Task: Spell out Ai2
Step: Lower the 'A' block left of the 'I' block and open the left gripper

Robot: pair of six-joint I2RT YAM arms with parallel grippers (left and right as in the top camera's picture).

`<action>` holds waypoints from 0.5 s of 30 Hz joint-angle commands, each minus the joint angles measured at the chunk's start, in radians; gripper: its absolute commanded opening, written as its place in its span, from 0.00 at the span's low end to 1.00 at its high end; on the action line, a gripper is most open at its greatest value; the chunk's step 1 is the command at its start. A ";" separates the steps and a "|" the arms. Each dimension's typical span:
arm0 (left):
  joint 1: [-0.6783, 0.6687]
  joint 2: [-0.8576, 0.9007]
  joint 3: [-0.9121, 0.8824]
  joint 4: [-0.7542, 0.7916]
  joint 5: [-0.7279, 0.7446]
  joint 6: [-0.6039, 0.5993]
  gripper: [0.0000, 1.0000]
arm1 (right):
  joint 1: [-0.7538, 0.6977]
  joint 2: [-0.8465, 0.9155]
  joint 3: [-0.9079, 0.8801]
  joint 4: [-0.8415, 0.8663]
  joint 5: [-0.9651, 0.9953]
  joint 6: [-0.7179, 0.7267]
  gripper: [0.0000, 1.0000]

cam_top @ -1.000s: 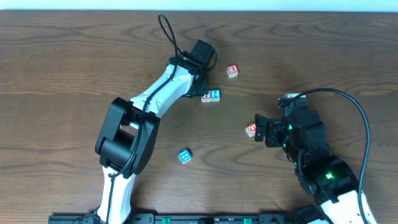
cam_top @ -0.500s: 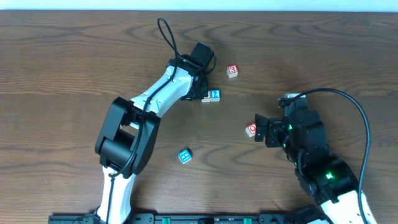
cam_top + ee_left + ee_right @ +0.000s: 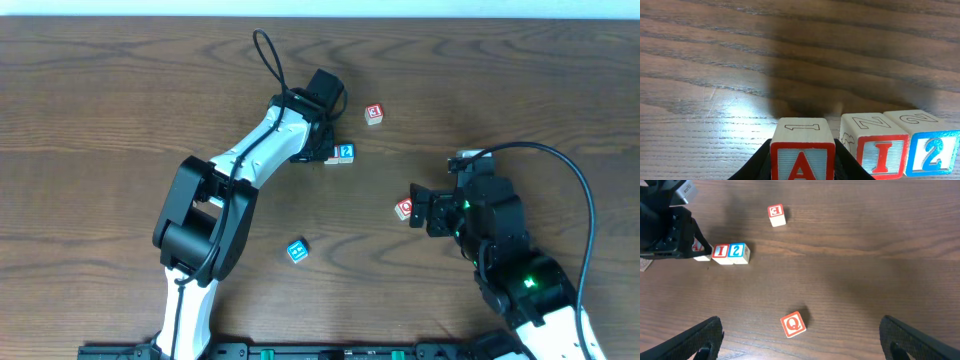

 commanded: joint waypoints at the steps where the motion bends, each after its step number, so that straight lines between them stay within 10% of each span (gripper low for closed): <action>1: 0.004 -0.013 -0.005 -0.005 0.012 -0.011 0.14 | -0.007 -0.002 -0.005 -0.002 0.000 0.013 0.99; 15: 0.004 -0.013 -0.005 -0.005 0.012 -0.011 0.27 | -0.007 -0.002 -0.005 -0.002 0.000 0.013 0.99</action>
